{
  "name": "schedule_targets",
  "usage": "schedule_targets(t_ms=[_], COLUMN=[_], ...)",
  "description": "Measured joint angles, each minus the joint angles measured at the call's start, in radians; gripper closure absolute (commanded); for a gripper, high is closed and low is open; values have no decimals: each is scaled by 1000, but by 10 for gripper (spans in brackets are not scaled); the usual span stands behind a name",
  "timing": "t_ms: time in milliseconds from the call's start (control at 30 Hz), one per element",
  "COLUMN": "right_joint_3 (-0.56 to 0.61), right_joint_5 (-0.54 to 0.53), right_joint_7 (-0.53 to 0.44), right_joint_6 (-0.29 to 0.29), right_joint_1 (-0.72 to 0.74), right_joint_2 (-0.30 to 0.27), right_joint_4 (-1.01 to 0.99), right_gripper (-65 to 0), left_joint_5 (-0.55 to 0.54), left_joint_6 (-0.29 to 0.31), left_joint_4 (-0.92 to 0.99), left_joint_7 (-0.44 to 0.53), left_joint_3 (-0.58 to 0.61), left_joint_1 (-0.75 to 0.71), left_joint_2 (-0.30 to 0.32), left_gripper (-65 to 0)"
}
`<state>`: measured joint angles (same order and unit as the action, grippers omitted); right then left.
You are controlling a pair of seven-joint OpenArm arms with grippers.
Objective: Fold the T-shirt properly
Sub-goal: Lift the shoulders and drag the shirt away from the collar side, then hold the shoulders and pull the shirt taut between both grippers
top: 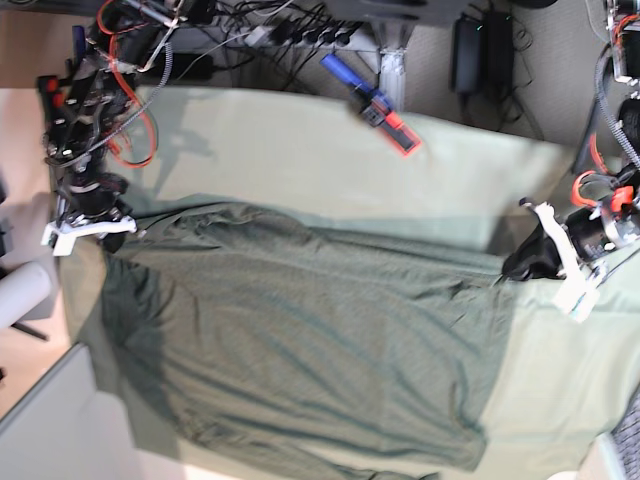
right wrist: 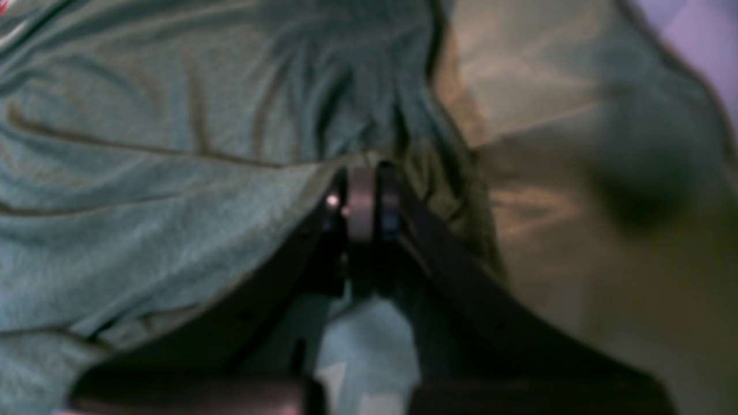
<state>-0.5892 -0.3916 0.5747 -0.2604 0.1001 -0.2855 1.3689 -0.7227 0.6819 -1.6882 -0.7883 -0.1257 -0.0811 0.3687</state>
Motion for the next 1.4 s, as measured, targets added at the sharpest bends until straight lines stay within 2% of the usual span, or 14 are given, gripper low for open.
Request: schedule_targets(t_ms=[200, 633, 800, 1033, 1133, 1167, 1300, 1400], right_joint_3=[0, 0, 0, 0, 0, 0, 0, 3], right_joint_5=[4, 15, 13, 15, 15, 16, 18, 19], right_joint_7=[35, 33, 27, 0, -8, -14, -33, -48], right_joint_6=[-2, -2, -2, -3, -20, -20, -21, -21], right_joint_1=[89, 116, 121, 122, 122, 122, 122, 122], right_joint_2=[0, -25, -25, -25, -24, -24, -25, -25], right_joint_4=[-34, -134, -138, -138, -138, -138, -138, -142], right_gripper=[0, 0, 0, 0, 0, -9, -181, -277], left_joint_5=[7, 15, 18, 104, 132, 137, 173, 188], left_joint_6=[1, 7, 7, 7, 7, 8, 8, 7], left_joint_4=[47, 269, 376, 493, 520, 526, 532, 532], left_joint_7=[0, 35, 73, 159, 189, 201, 214, 218], left_joint_3=[0, 5, 56, 155, 171, 171, 171, 171], left_joint_1=[61, 234, 312, 384, 399, 401, 401, 401], left_joint_2=[0, -3, -2, -2, -3, -3, -3, -3], left_gripper=[0, 0, 0, 0, 0, 0, 0, -127])
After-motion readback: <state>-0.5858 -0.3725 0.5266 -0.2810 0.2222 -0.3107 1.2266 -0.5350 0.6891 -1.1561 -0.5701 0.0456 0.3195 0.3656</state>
